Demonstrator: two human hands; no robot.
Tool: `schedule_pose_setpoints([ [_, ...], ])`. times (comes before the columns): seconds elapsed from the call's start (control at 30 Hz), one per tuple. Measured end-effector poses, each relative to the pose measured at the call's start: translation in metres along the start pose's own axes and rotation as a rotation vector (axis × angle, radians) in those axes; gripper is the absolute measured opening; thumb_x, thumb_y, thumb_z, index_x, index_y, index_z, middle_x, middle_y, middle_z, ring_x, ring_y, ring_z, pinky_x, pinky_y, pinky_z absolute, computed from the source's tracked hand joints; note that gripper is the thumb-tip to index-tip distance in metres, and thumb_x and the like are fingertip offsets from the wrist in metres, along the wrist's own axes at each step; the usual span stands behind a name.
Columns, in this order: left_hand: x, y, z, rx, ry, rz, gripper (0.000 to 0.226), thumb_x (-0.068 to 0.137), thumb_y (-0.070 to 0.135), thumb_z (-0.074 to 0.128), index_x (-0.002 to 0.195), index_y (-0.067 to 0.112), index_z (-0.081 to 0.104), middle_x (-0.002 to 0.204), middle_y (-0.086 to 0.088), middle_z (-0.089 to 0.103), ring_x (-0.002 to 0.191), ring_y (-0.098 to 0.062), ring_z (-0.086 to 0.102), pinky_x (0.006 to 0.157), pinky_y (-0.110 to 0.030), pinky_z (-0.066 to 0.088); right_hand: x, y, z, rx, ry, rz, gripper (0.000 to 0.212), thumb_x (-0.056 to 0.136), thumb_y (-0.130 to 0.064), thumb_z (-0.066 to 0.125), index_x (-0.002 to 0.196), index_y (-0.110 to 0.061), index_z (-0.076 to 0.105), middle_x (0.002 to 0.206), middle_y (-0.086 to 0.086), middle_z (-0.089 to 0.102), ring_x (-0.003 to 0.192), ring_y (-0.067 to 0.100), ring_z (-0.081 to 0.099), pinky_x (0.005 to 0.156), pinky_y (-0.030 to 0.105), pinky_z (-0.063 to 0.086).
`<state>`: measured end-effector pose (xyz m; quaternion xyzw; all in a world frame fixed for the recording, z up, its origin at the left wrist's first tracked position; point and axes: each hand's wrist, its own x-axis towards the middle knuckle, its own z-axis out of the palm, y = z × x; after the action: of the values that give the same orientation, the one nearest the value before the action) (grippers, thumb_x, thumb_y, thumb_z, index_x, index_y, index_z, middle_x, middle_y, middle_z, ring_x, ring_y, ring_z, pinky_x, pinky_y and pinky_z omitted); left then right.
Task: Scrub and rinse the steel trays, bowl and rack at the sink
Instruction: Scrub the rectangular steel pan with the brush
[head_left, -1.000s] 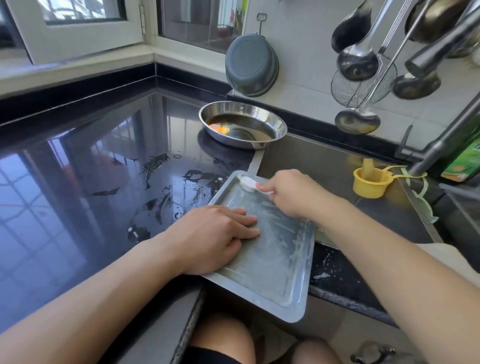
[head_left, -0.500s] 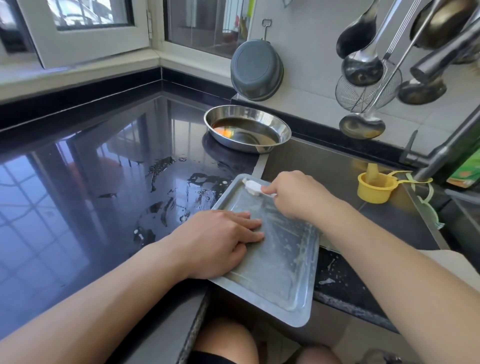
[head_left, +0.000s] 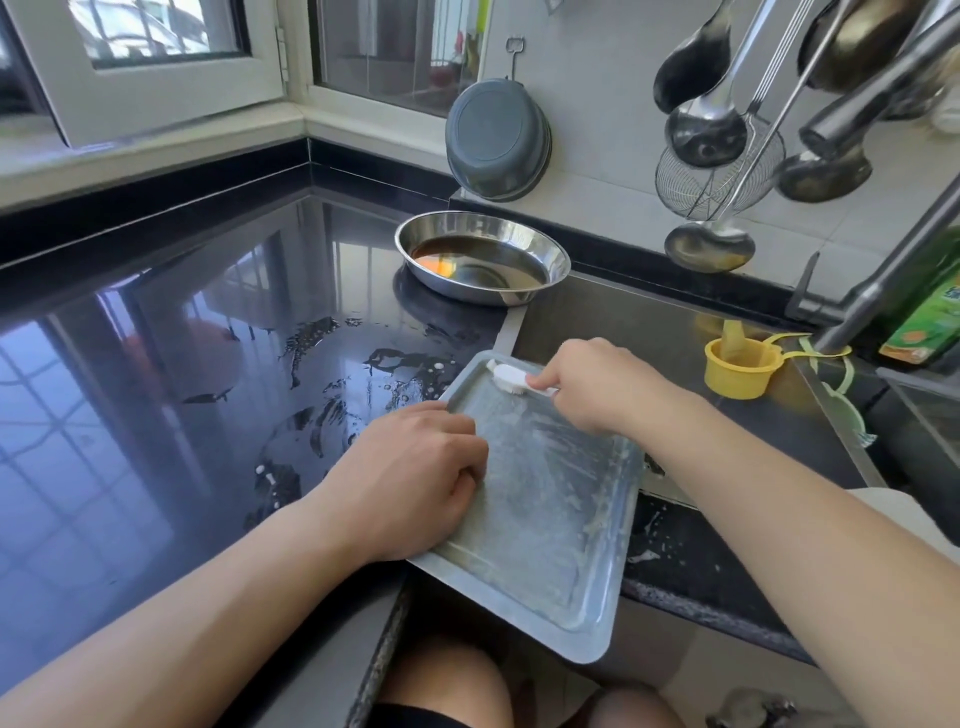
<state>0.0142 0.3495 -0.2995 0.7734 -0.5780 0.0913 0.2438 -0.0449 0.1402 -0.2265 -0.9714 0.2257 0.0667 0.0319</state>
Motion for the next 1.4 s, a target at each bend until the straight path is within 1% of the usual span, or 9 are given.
schedule_pose_setpoints([
  [0.13, 0.001, 0.001, -0.001, 0.015, -0.004, -0.014, 0.031, 0.079, 0.021, 0.036, 0.075, 0.025, 0.067, 0.075, 0.011, 0.061, 0.073, -0.019, 0.055, 0.068, -0.026, 0.045, -0.012, -0.008, 0.005, -0.053, 0.025, -0.027, 0.046, 0.100, -0.013, 0.045, 0.140, -0.029, 0.060, 0.120, 0.009, 0.060, 0.087, 0.028, 0.061, 0.077, 0.040, 0.056],
  [0.33, -0.001, 0.003, 0.000, -0.058, 0.199, -0.324, 0.033, 0.081, -0.004, 0.052, 0.107, 0.017, 0.053, 0.121, 0.004, 0.052, 0.089, -0.028, 0.058, 0.066, -0.042, 0.051, -0.027, -0.016, 0.017, -0.038, -0.031, -0.154, 0.060, 0.096, -0.005, 0.044, 0.145, -0.040, 0.053, 0.112, 0.006, 0.056, 0.081, 0.022, 0.051, 0.061, 0.032, 0.039],
  [0.5, 0.000, 0.002, 0.002, -0.151, 0.222, -0.552, 0.037, 0.086, -0.007, 0.045, 0.116, 0.015, 0.052, 0.114, -0.006, 0.063, 0.102, -0.031, 0.057, 0.084, -0.046, 0.046, -0.049, -0.026, 0.025, 0.032, -0.119, -0.302, 0.053, 0.102, -0.015, 0.046, 0.144, -0.046, 0.051, 0.120, 0.001, 0.058, 0.105, 0.025, 0.056, 0.068, 0.034, 0.044],
  [0.6, 0.000, 0.001, 0.001, -0.198, 0.224, -0.593, 0.043, 0.084, -0.009, 0.042, 0.118, 0.014, 0.055, 0.114, -0.004, 0.067, 0.104, -0.031, 0.059, 0.090, -0.046, 0.047, -0.072, -0.035, 0.026, 0.010, -0.161, -0.401, 0.052, 0.104, -0.016, 0.044, 0.145, -0.048, 0.049, 0.094, -0.011, 0.043, 0.098, 0.016, 0.045, 0.075, 0.033, 0.039],
  [0.7, 0.001, -0.001, 0.005, -0.113, 0.177, -0.584, 0.041, 0.089, -0.005, 0.048, 0.122, 0.015, 0.062, 0.116, -0.004, 0.068, 0.108, -0.027, 0.057, 0.085, -0.035, 0.040, -0.065, -0.027, 0.022, 0.001, -0.144, -0.334, 0.056, 0.102, -0.014, 0.044, 0.140, -0.055, 0.051, 0.088, -0.015, 0.036, 0.096, 0.017, 0.047, 0.074, 0.033, 0.039],
  [0.87, 0.002, -0.004, 0.008, -0.030, 0.146, -0.545, 0.045, 0.090, -0.003, 0.048, 0.126, 0.014, 0.068, 0.120, -0.004, 0.067, 0.113, -0.025, 0.056, 0.087, -0.031, 0.040, -0.022, 0.007, 0.006, -0.094, 0.021, -0.054, 0.055, 0.099, -0.013, 0.044, 0.141, -0.046, 0.055, 0.111, 0.001, 0.061, 0.085, 0.025, 0.060, 0.075, 0.041, 0.056],
  [1.13, 0.005, -0.009, 0.011, 0.070, 0.112, -0.463, 0.012, 0.091, 0.012, 0.050, 0.100, 0.016, 0.057, 0.083, -0.002, 0.064, 0.086, -0.029, 0.051, 0.075, -0.048, 0.048, -0.069, -0.005, 0.021, -0.025, -0.147, -0.307, 0.053, 0.103, -0.016, 0.045, 0.143, -0.051, 0.048, 0.090, -0.013, 0.043, 0.089, 0.017, 0.053, 0.066, 0.034, 0.042],
  [1.33, 0.004, -0.009, 0.014, 0.101, 0.124, -0.443, 0.007, 0.096, 0.018, 0.058, 0.094, 0.019, 0.051, 0.076, 0.003, 0.059, 0.084, -0.028, 0.050, 0.070, -0.043, 0.043, -0.029, 0.046, 0.001, -0.114, -0.048, -0.036, 0.051, 0.104, -0.019, 0.044, 0.139, -0.053, 0.054, 0.117, -0.003, 0.058, 0.098, 0.027, 0.061, 0.076, 0.038, 0.052],
  [1.4, 0.004, -0.009, 0.013, 0.109, 0.126, -0.446, 0.006, 0.095, 0.017, 0.059, 0.095, 0.019, 0.053, 0.076, 0.003, 0.060, 0.085, -0.028, 0.051, 0.070, -0.042, 0.041, -0.032, 0.051, 0.002, -0.137, -0.077, -0.054, 0.049, 0.105, -0.020, 0.044, 0.142, -0.051, 0.051, 0.110, -0.004, 0.054, 0.098, 0.029, 0.060, 0.077, 0.038, 0.051],
])
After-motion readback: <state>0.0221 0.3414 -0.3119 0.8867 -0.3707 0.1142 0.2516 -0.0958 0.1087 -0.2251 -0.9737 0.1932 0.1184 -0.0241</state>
